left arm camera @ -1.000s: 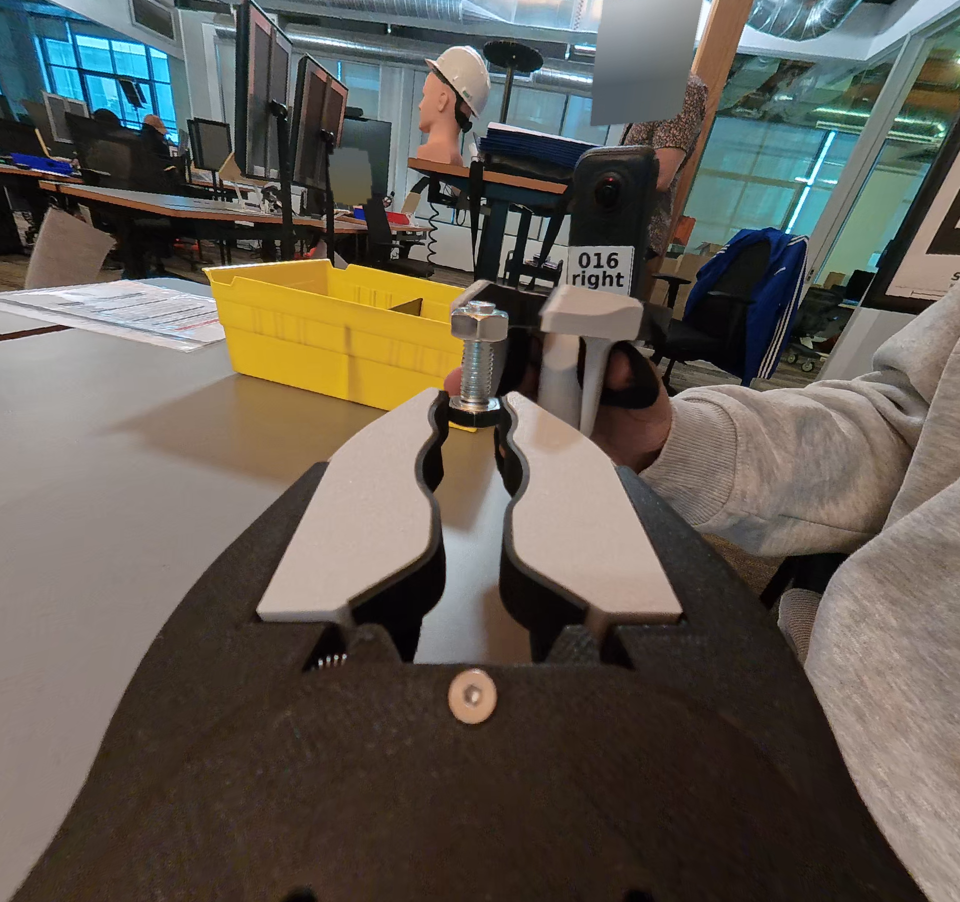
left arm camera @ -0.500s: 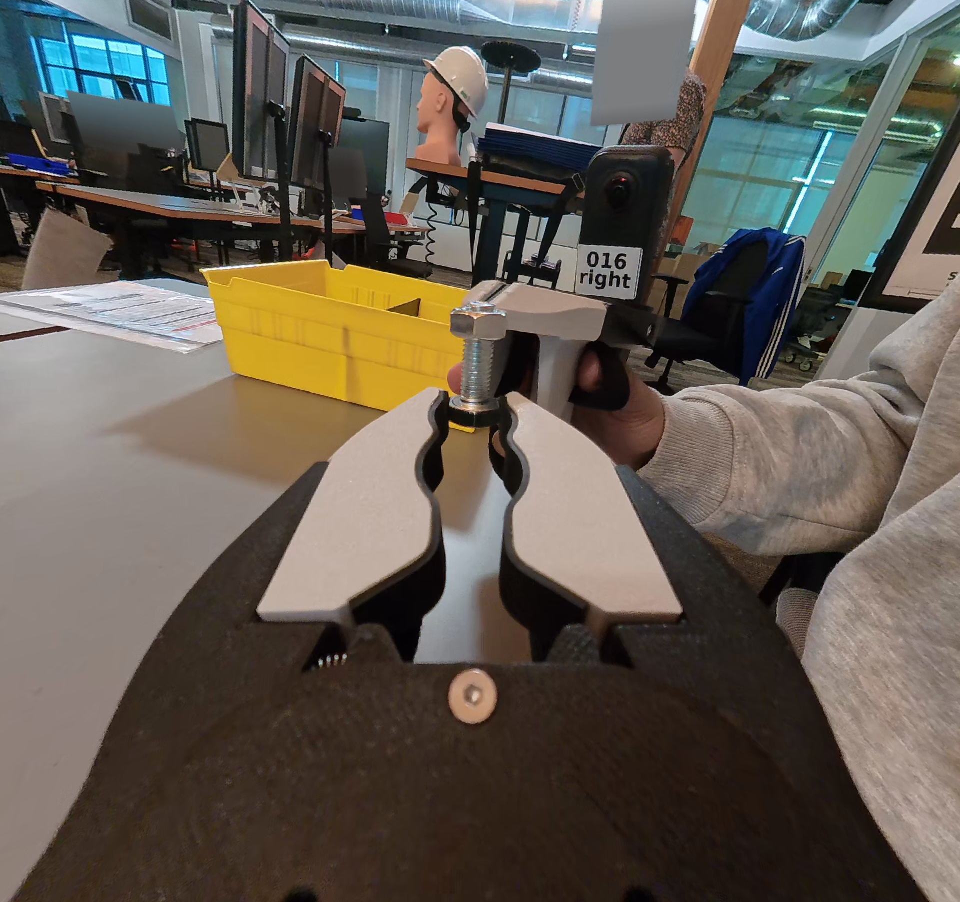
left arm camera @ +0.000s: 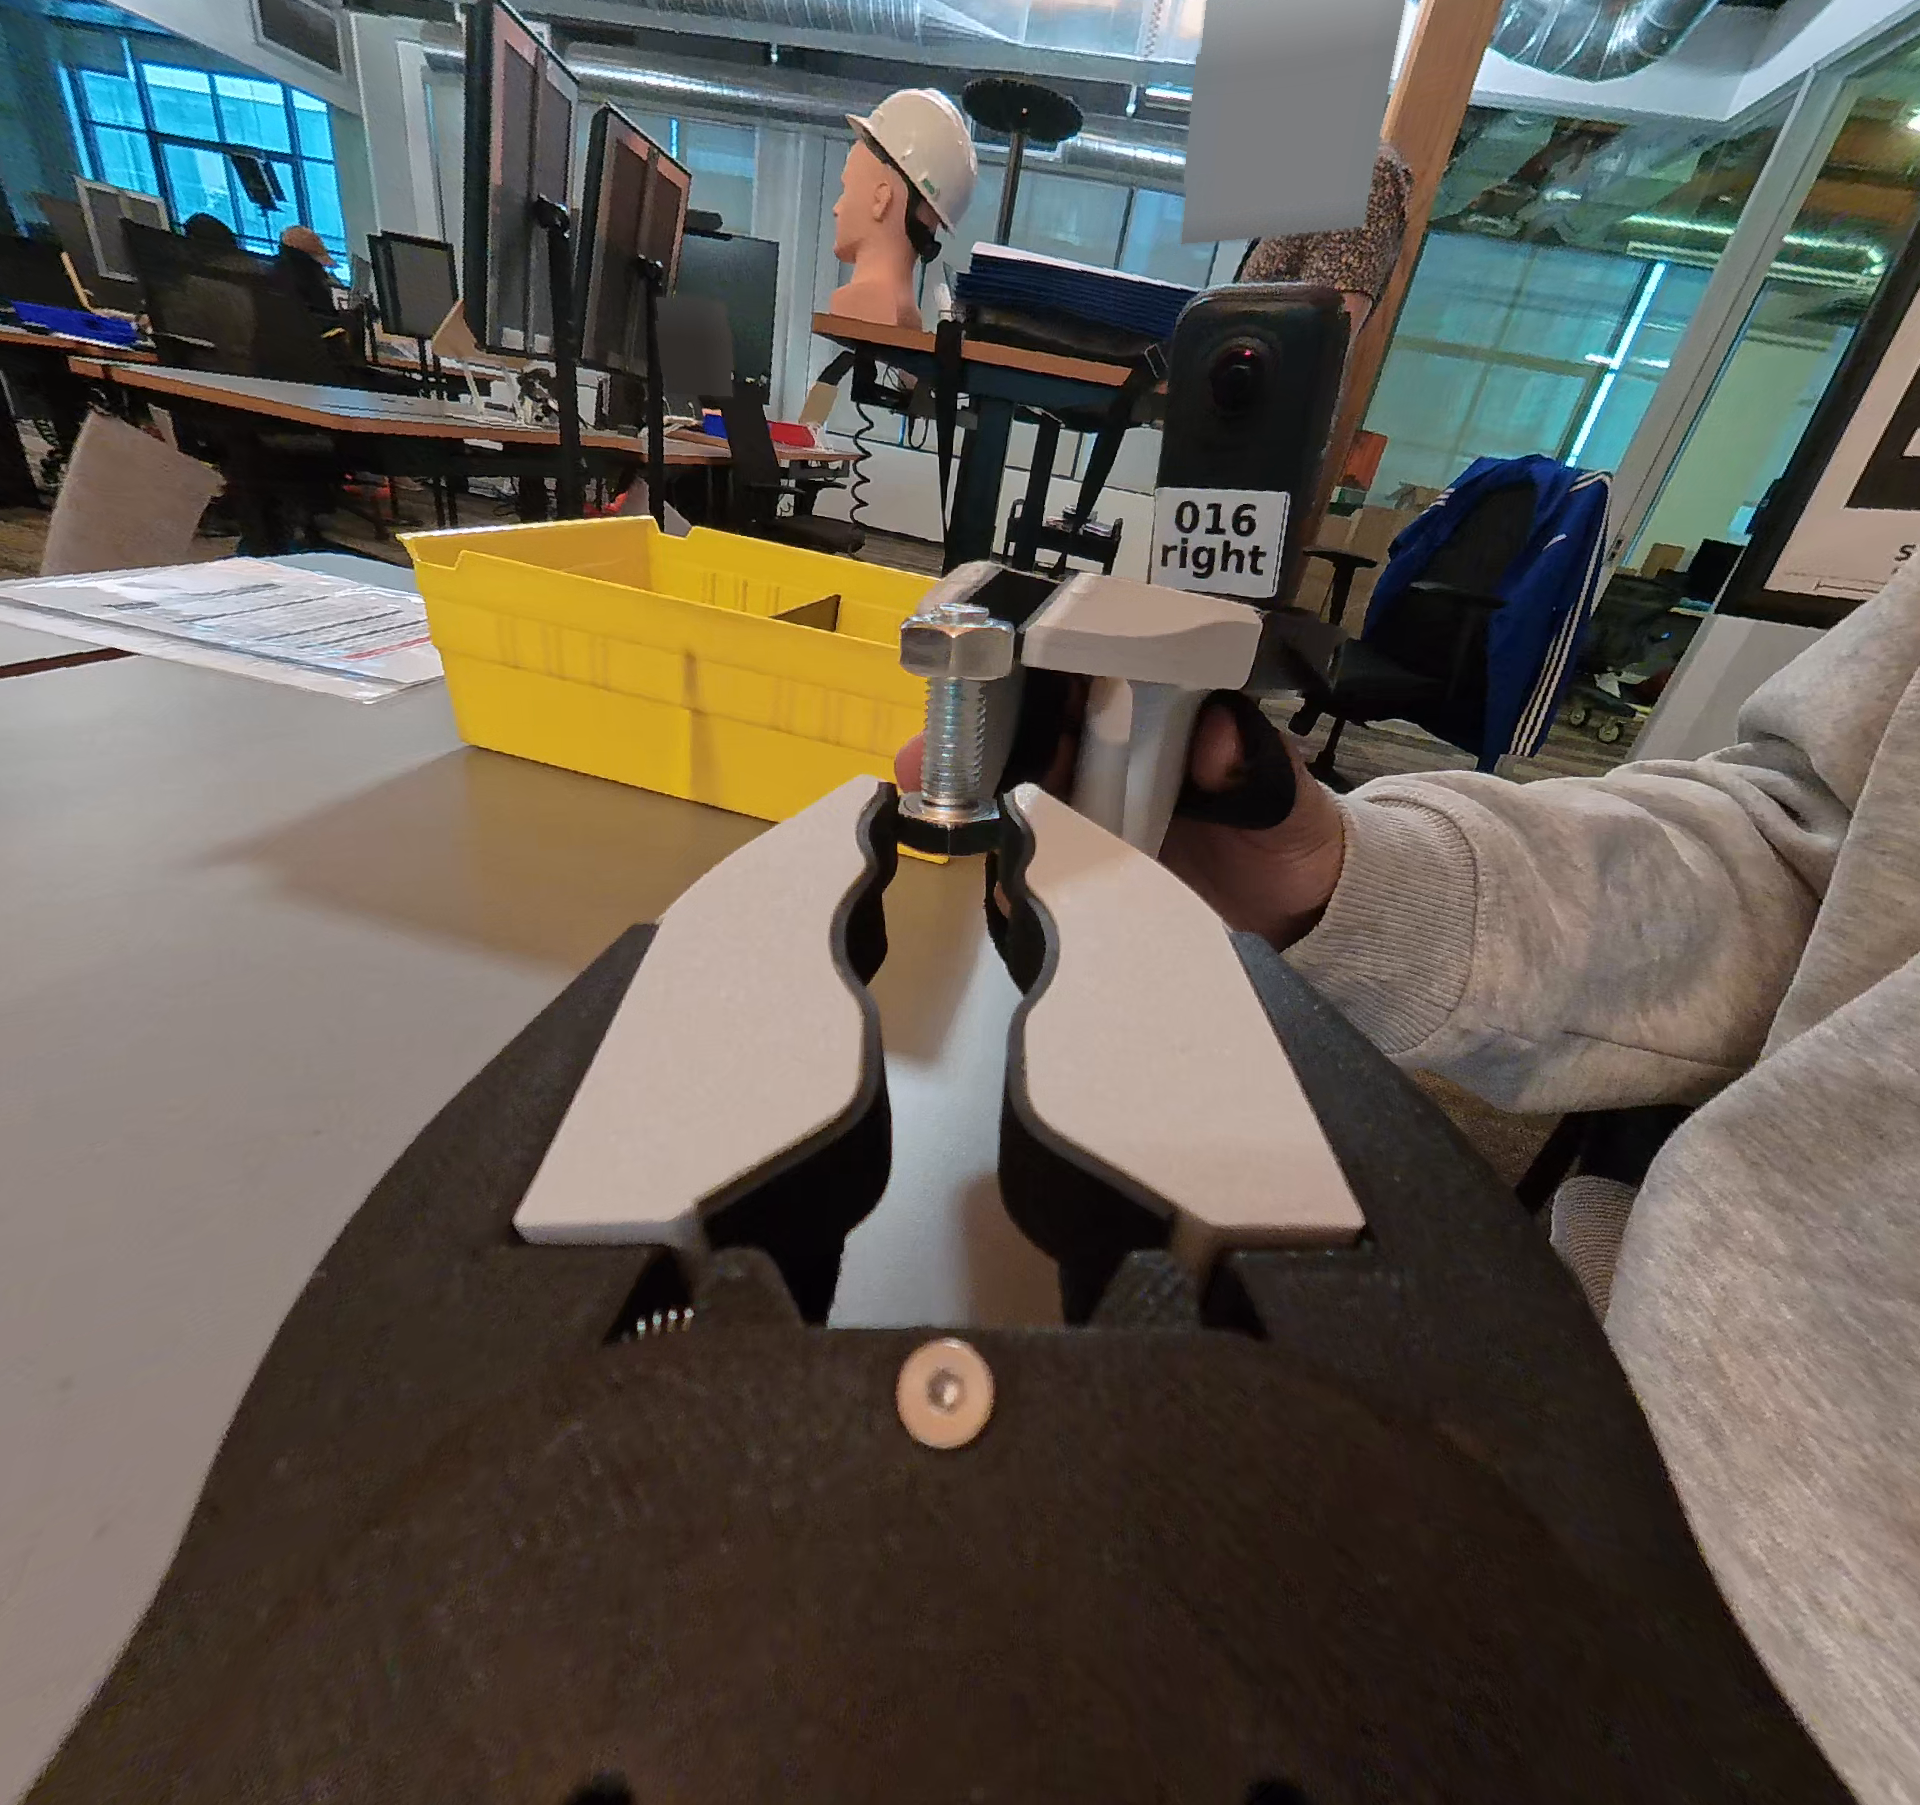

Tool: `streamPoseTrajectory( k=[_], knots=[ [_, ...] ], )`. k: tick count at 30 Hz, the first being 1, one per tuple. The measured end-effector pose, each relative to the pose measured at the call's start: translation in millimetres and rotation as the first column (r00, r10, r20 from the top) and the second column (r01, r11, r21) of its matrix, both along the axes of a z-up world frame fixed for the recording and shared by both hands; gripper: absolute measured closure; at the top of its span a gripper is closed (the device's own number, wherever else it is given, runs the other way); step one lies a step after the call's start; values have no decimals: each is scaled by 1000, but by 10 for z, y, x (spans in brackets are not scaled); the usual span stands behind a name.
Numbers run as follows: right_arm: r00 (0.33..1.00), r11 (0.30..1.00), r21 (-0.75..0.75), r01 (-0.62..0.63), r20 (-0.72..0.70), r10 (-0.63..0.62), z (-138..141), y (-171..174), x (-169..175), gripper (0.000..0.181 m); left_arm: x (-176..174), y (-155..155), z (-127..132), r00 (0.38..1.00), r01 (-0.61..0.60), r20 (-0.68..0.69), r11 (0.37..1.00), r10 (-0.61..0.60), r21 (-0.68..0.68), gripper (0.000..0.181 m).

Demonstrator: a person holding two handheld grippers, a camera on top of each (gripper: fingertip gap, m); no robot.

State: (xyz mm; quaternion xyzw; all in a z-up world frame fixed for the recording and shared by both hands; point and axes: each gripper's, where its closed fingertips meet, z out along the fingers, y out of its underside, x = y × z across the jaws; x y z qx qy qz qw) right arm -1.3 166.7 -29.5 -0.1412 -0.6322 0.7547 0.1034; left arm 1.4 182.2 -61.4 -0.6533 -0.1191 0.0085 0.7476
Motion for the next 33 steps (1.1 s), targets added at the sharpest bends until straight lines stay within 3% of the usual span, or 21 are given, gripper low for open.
streamPoseTrajectory(
  k=[20, 28, 33],
  knots=[
    [999, 999, -11, 30, 12, -30, 3, 82, -64, 177, 8, 2, 8, 1000, 4, -3, 1000, -4, 2, 163],
    [999, 999, -24, -33, 25, 34, 17, 5, 30, 163, 6, 5, 5, 1000, 1, -3, 1000, -1, 1, 163],
    [1000, 1000, -4, -4, 9, 4, 1, 3, 6, 168, 8, 7, 3, 1000, 3, -3, 1000, -3, 0, 163]
  ],
)
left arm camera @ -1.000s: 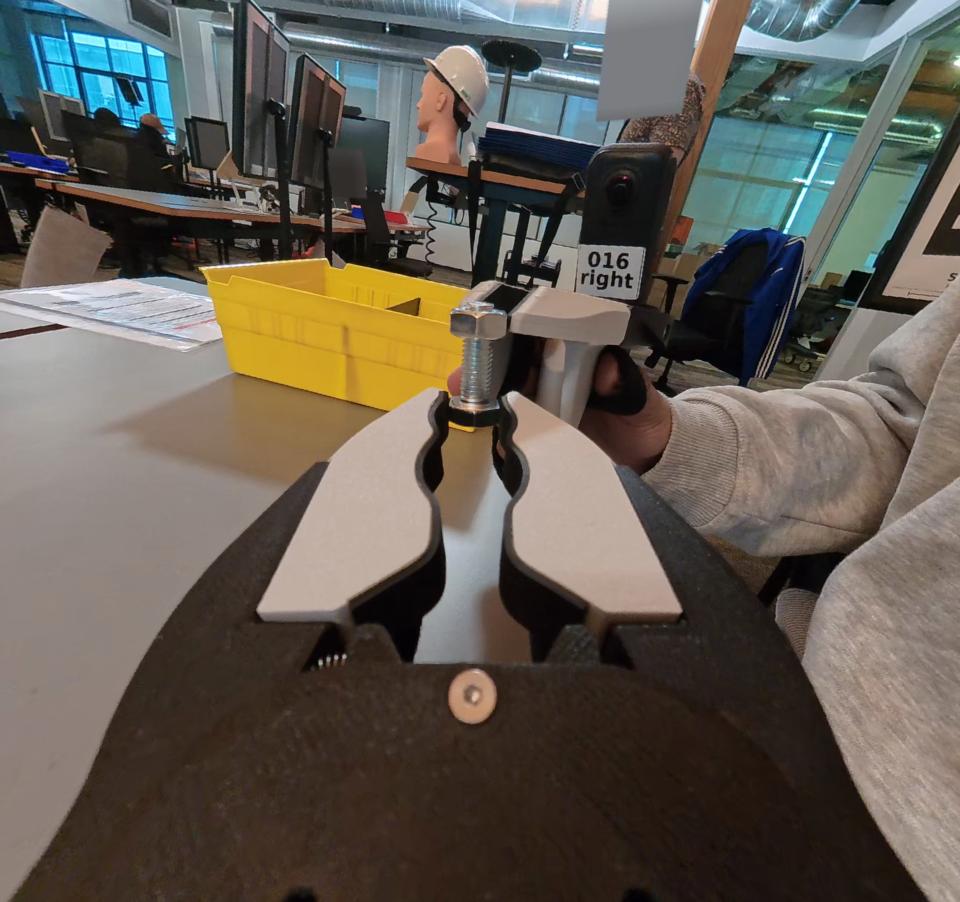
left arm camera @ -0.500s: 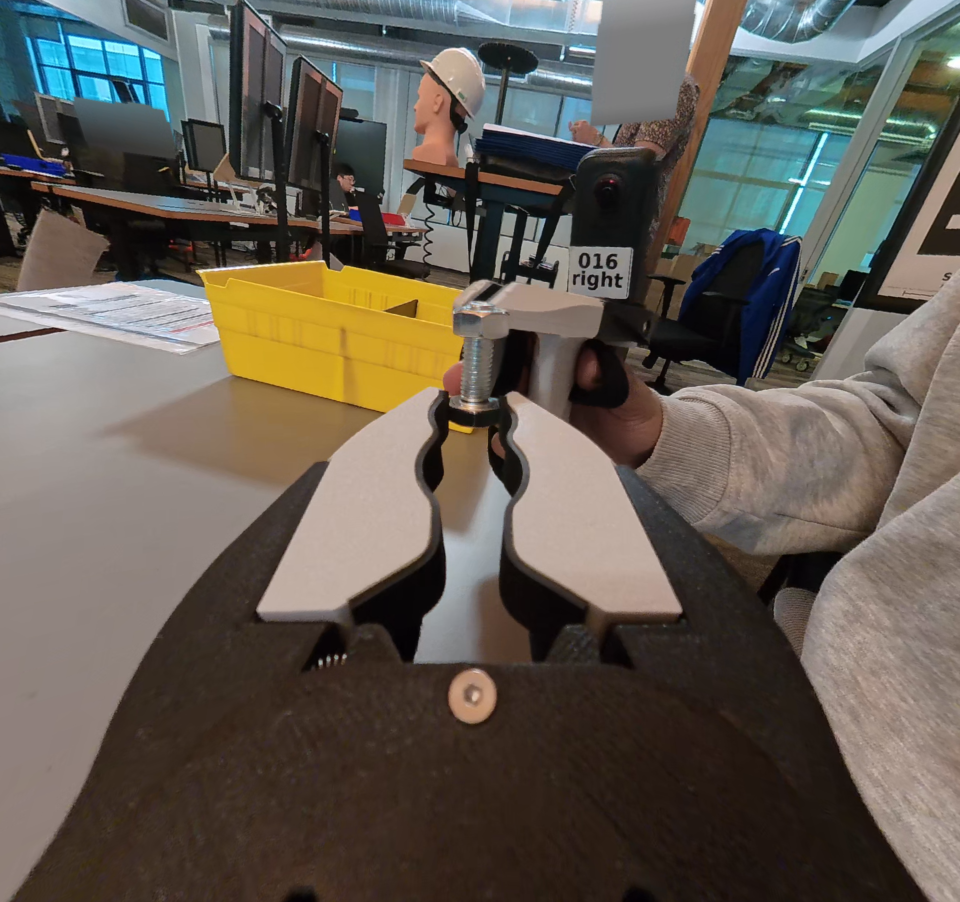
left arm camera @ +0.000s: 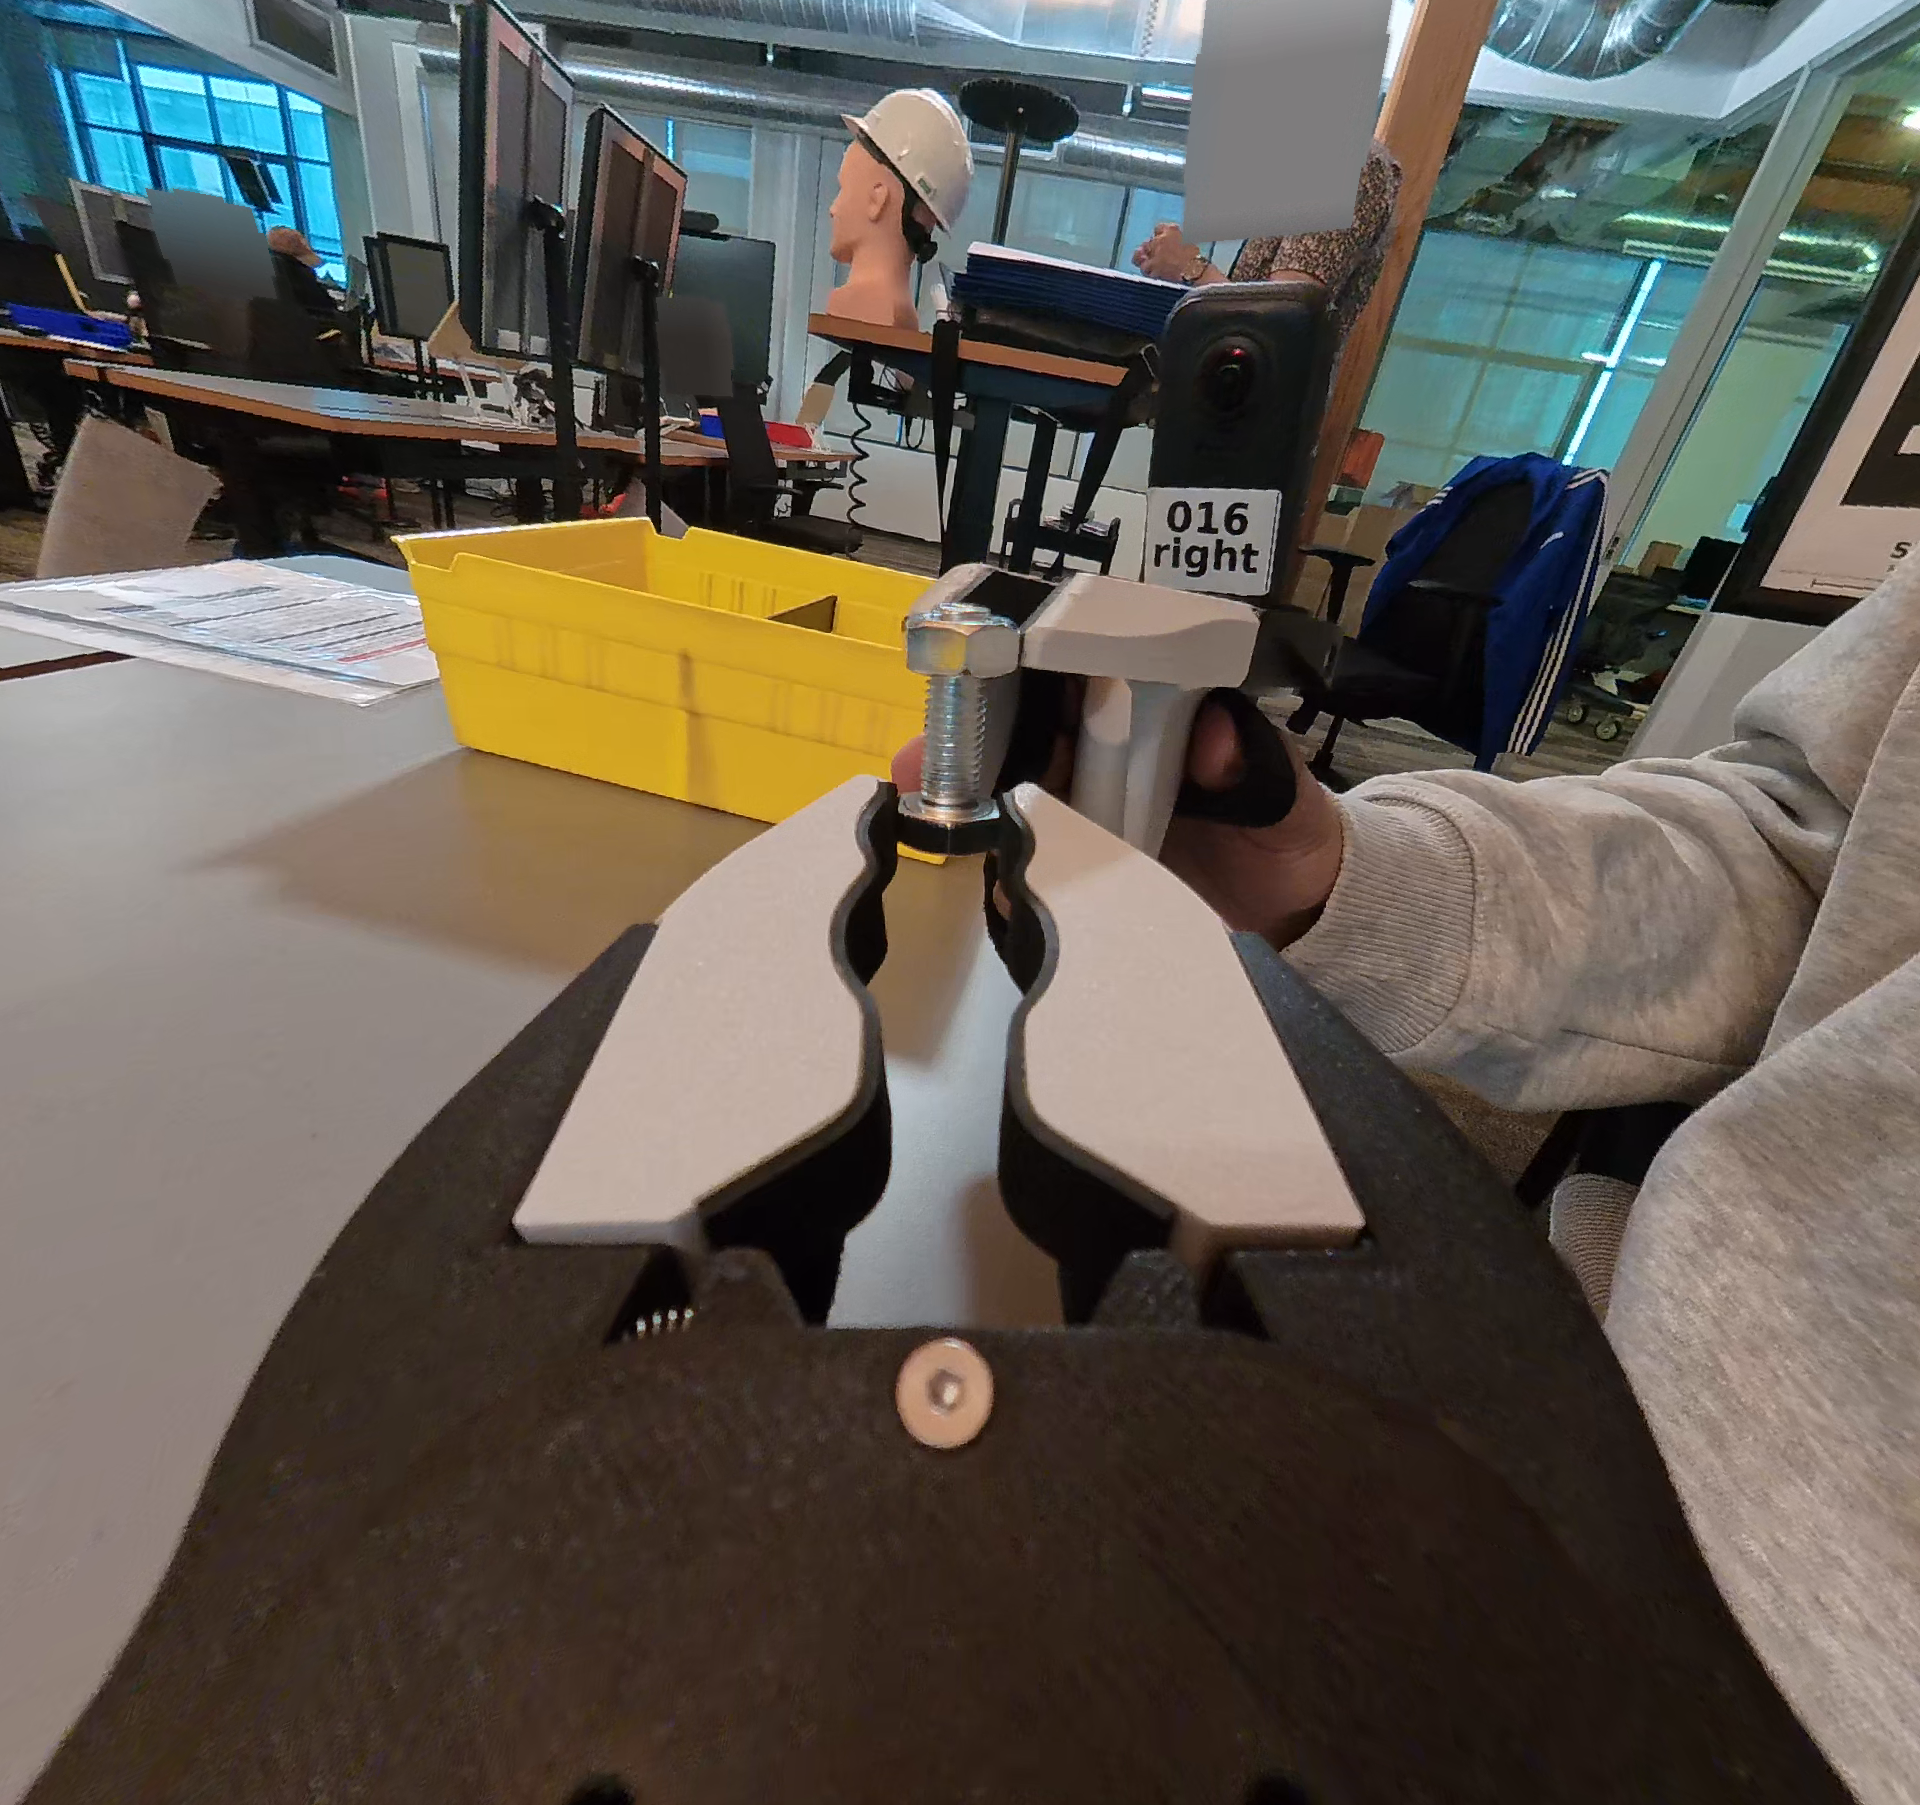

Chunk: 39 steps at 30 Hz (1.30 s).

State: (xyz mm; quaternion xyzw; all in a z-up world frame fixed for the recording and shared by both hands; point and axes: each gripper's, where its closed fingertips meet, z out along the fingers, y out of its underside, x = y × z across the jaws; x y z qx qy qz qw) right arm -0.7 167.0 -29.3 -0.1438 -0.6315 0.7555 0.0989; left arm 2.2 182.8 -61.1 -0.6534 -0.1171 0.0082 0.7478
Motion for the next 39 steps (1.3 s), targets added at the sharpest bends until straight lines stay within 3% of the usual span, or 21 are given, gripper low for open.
streamPoseTrajectory(
  k=[13, 24, 27, 39],
  knots=[
    [1000, 1000, -11, -11, -6, 11, 11, 1, 5, 169, 12, -2, 9, 1000, 10, 2, 1000, -10, 5, 163],
    [998, 999, -42, 6, 69, -3, -13, 95, -104, 171, 21, 3, 2, 1000, 14, -2, 1000, -14, -1, 163],
    [998, 998, -58, -30, 56, 33, 25, 74, -43, 164, 9, 1, 2, 1000, 7, 0, 1000, -7, -1, 163],
    [999, 1000, 0, -26, 42, 26, -37, -6, -18, 162, 0, -3, 5, 1000, 3, 2, 1000, -3, 1, 163]
  ],
)
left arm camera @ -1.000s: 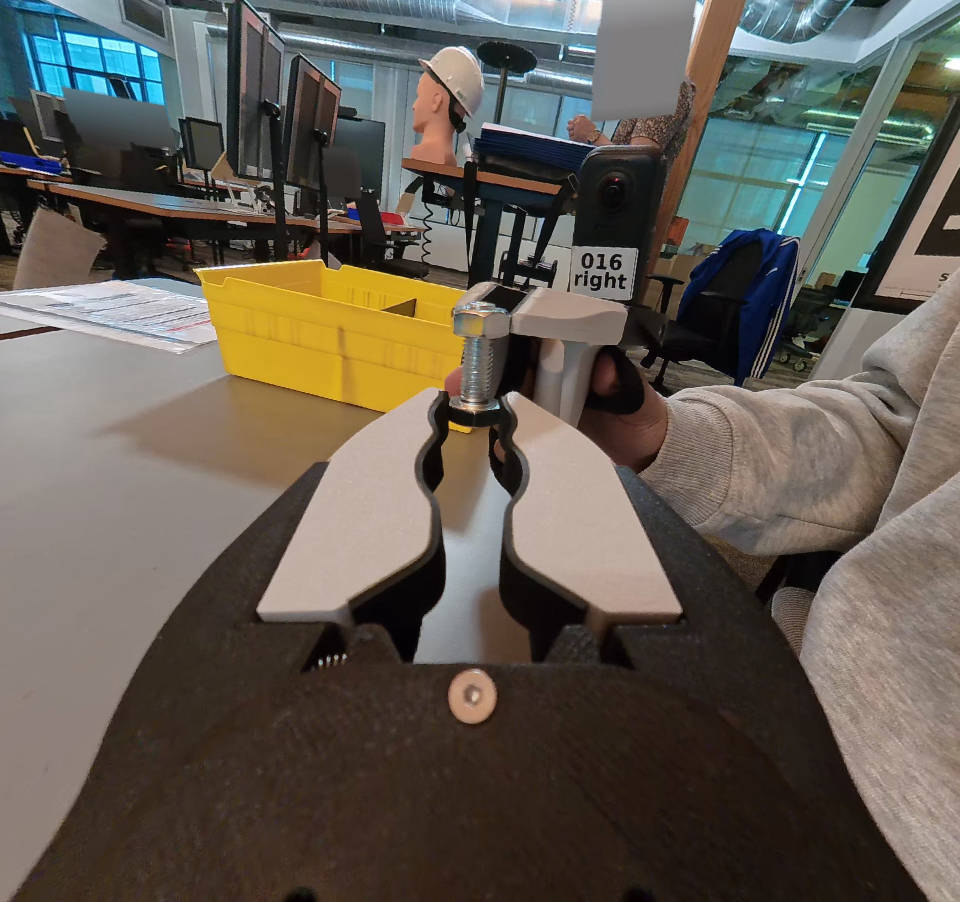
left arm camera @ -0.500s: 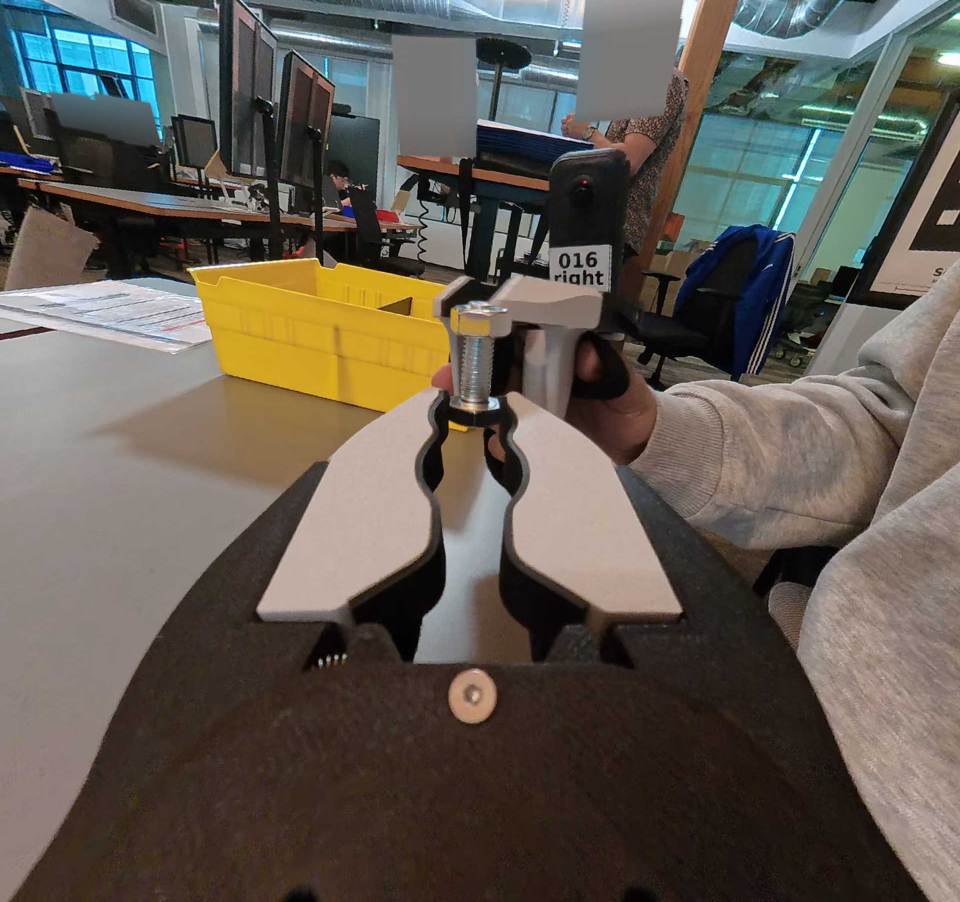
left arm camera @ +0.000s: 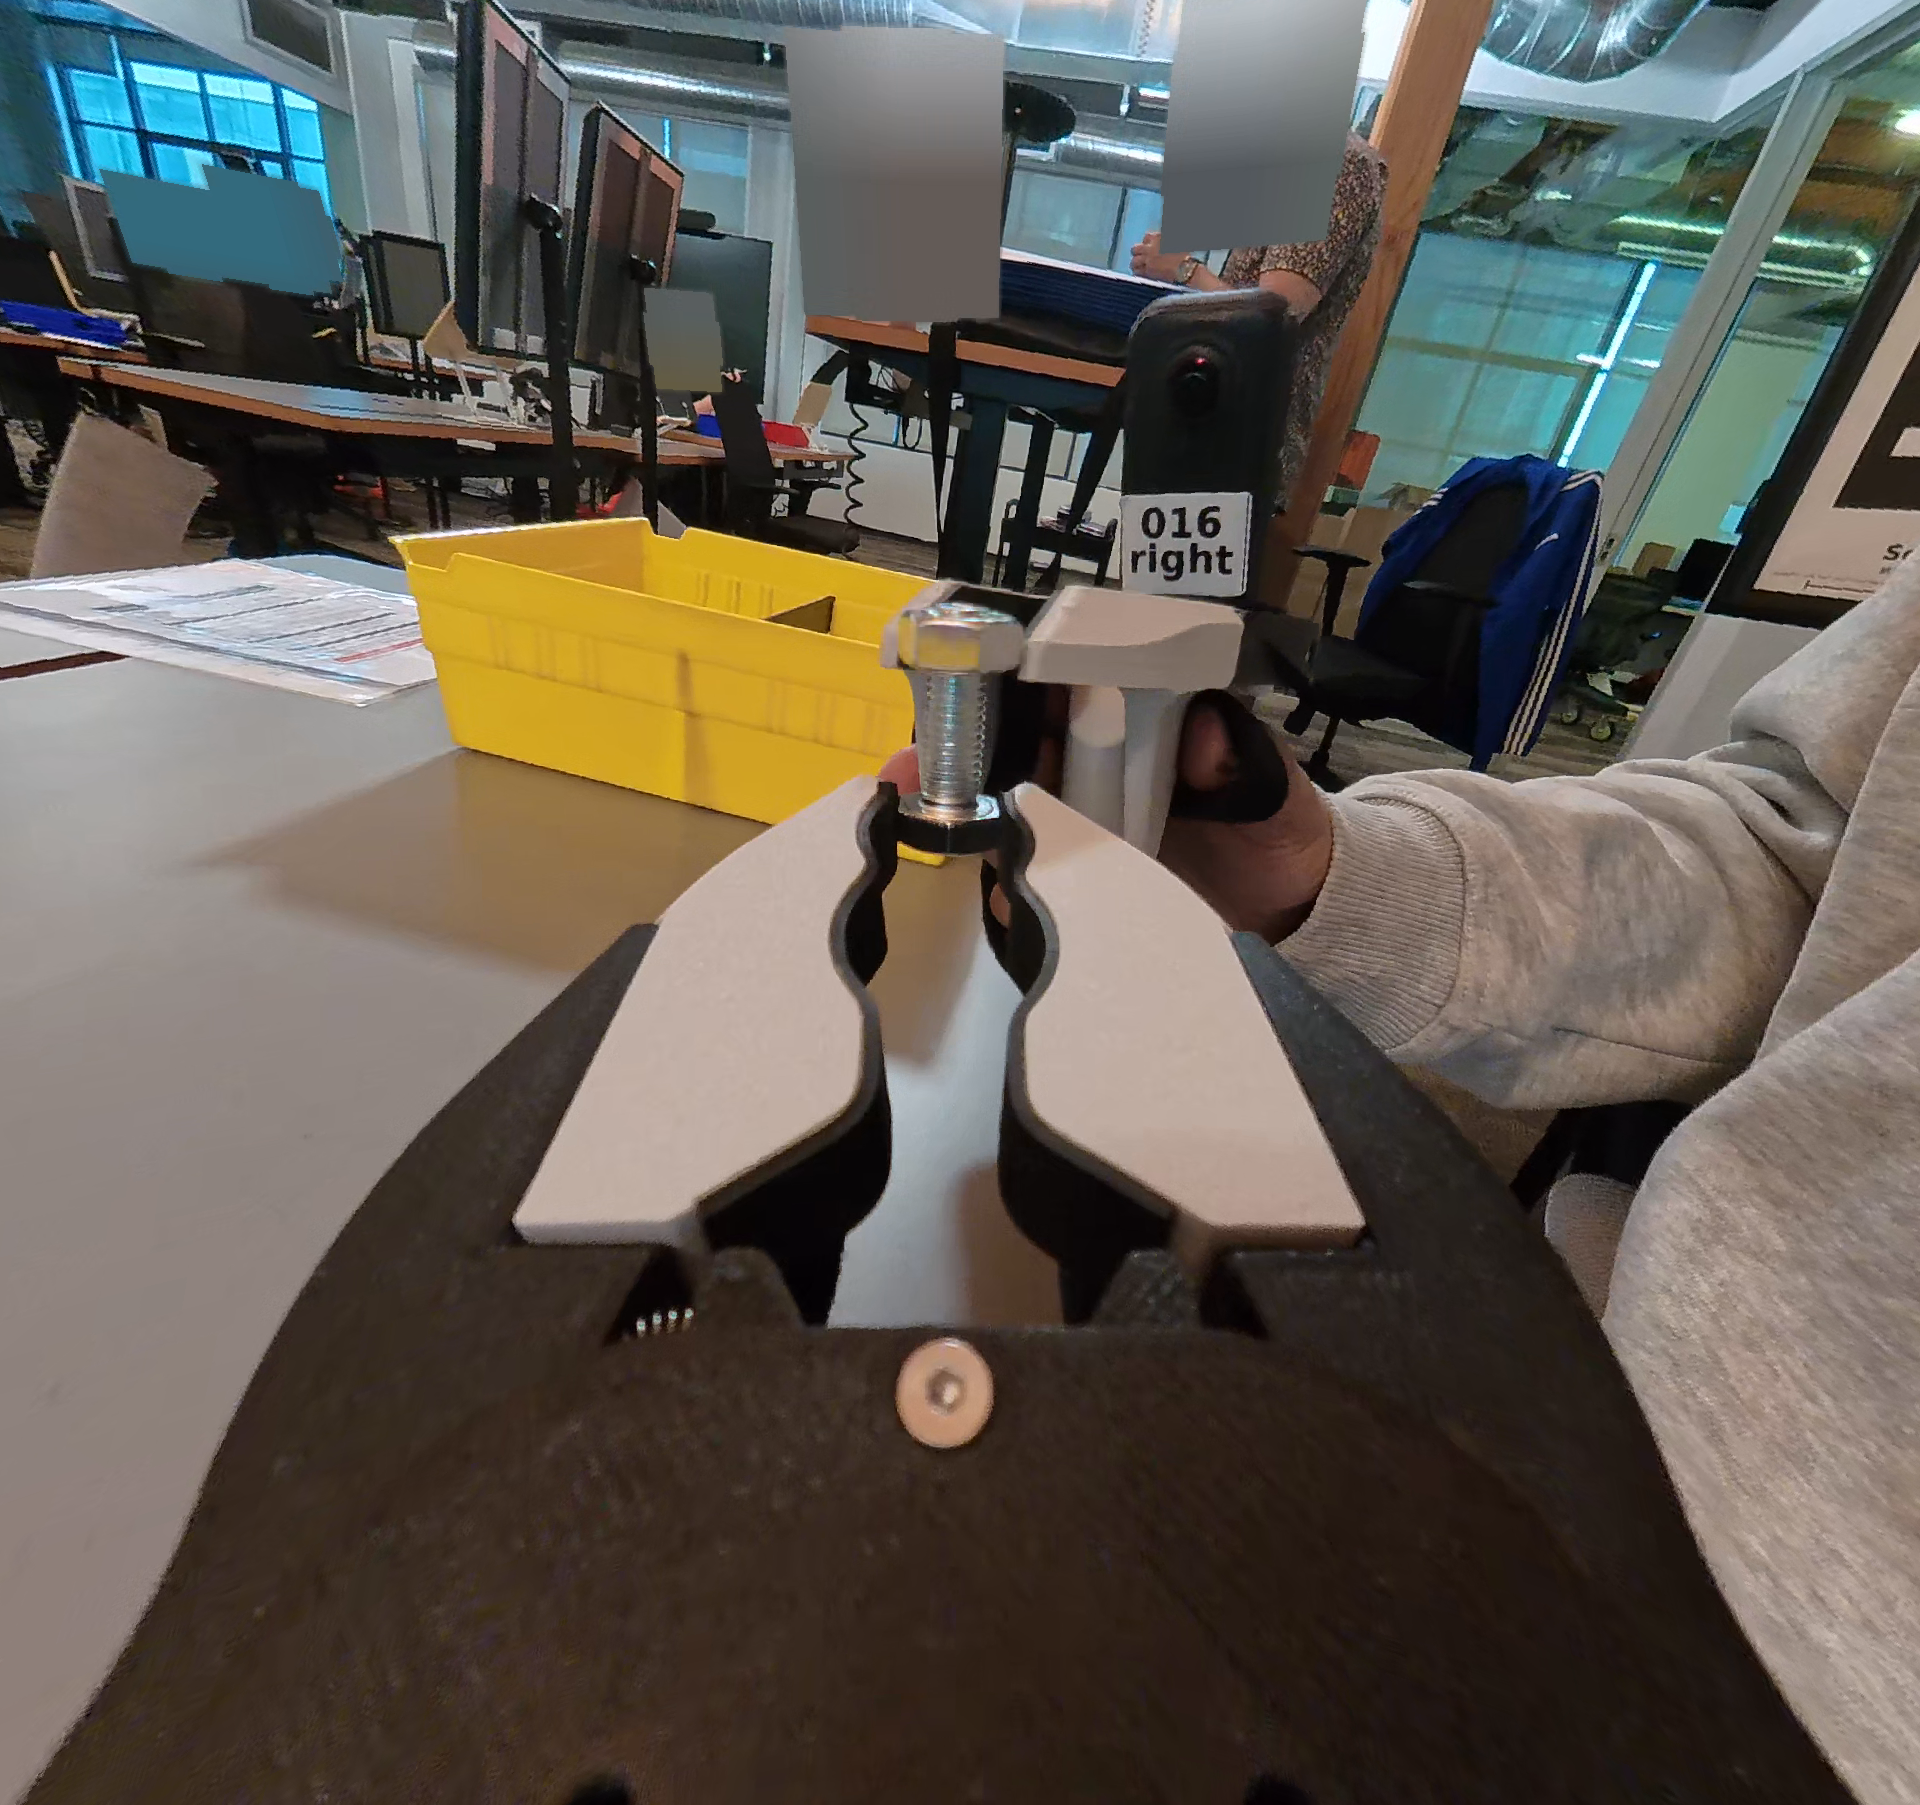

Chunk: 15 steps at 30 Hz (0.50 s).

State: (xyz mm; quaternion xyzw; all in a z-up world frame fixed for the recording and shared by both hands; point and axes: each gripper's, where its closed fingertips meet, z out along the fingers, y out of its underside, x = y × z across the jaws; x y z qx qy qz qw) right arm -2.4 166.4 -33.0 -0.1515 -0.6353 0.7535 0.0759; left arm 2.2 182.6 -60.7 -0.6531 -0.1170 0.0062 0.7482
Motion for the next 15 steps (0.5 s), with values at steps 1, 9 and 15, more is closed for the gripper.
streamPoseTrajectory(
  k=[1, 9, 15],
  knots=[
    [1000, 1000, -5, 2, 6, -2, 3, 12, -8, 162, -5, -7, 8, 1000, -1, 3, 1000, 1, 5, 163],
    [1000, 999, -37, -6, -2, 6, 57, 27, 16, 162, 13, 15, -16, 1000, 3, -4, 1000, -3, -11, 163],
    [1000, 1000, -11, 1, -8, -1, 26, -7, 21, 163, 11, 14, -15, 1000, 3, -3, 1000, -3, -10, 163]
  ],
)
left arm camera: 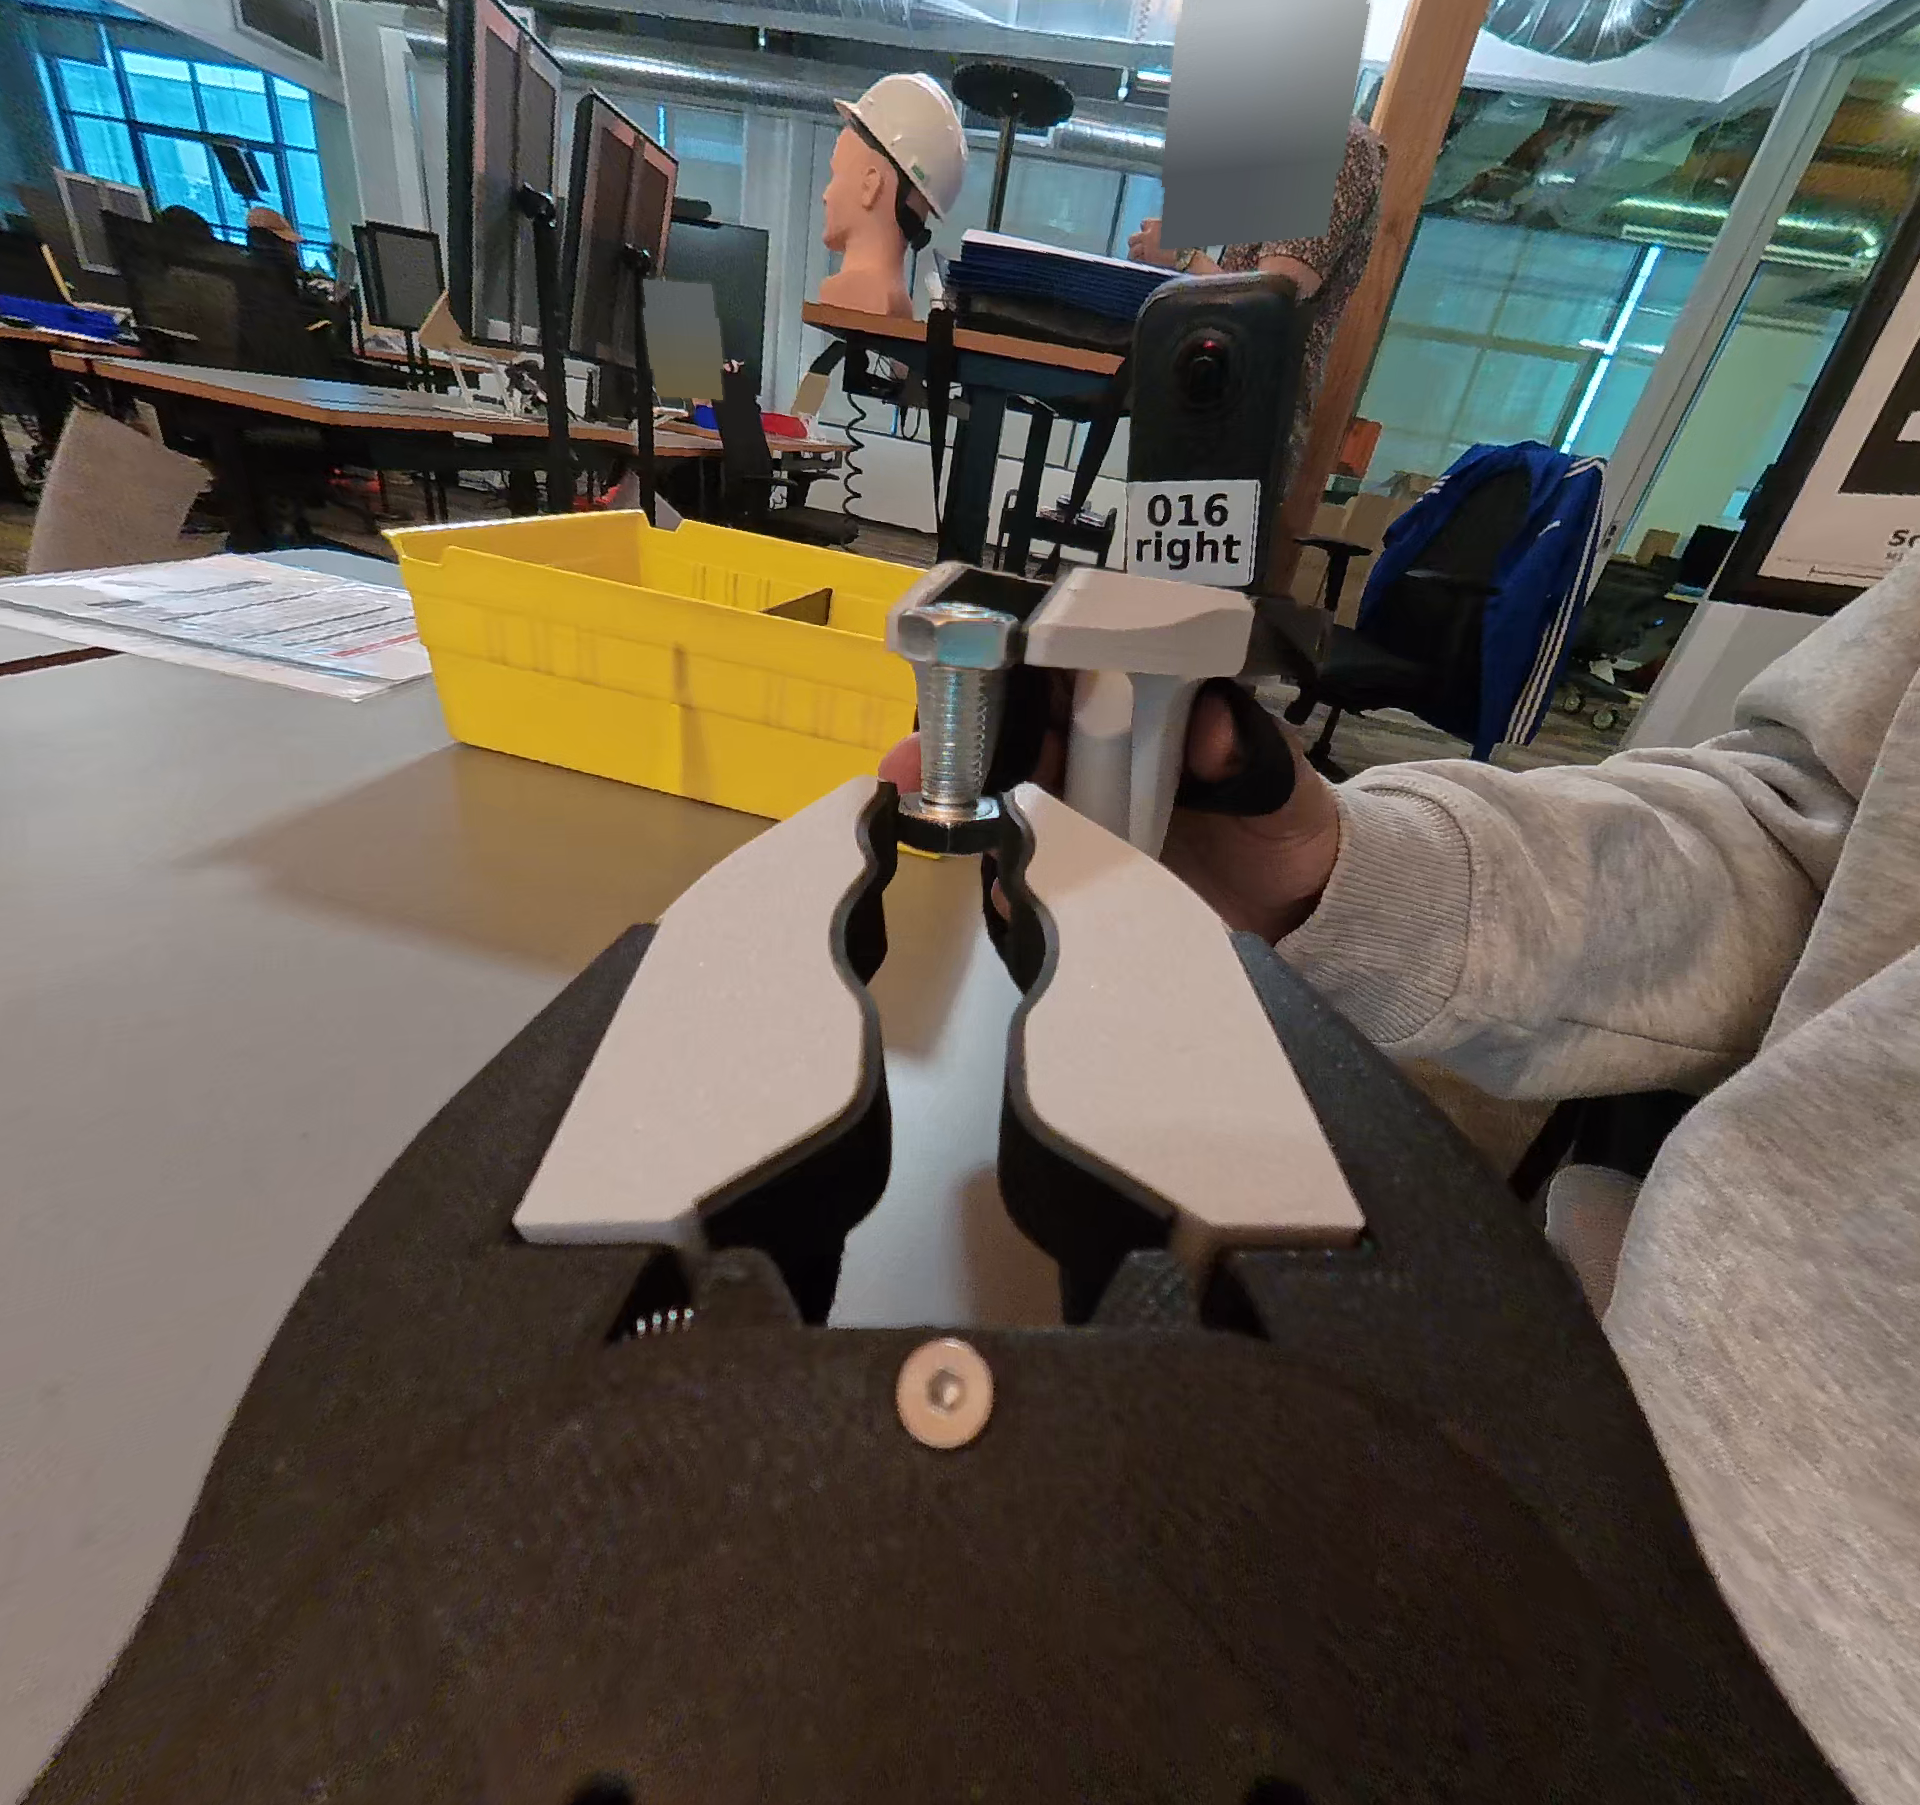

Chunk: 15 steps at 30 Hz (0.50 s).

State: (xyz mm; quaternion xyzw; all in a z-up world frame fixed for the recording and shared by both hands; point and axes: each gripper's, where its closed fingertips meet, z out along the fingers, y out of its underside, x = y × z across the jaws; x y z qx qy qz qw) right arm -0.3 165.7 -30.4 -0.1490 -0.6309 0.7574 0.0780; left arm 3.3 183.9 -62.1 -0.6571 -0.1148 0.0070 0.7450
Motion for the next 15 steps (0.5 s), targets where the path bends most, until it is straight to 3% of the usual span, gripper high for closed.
streamPoseTrajectory(
  k=[9, 15],
  knots=[
    [1000, 999, -39, -6, 12, 6, 46, 43, -4, 162, 4, 6, -8, 1000, -1, -4, 1000, 1, -7, 163],
    [1000, 1000, 23, 7, -3, -7, -32, -14, -7, 164, 0, 0, 2, 1000, -3, -5, 1000, 3, -2, 163]
  ],
)
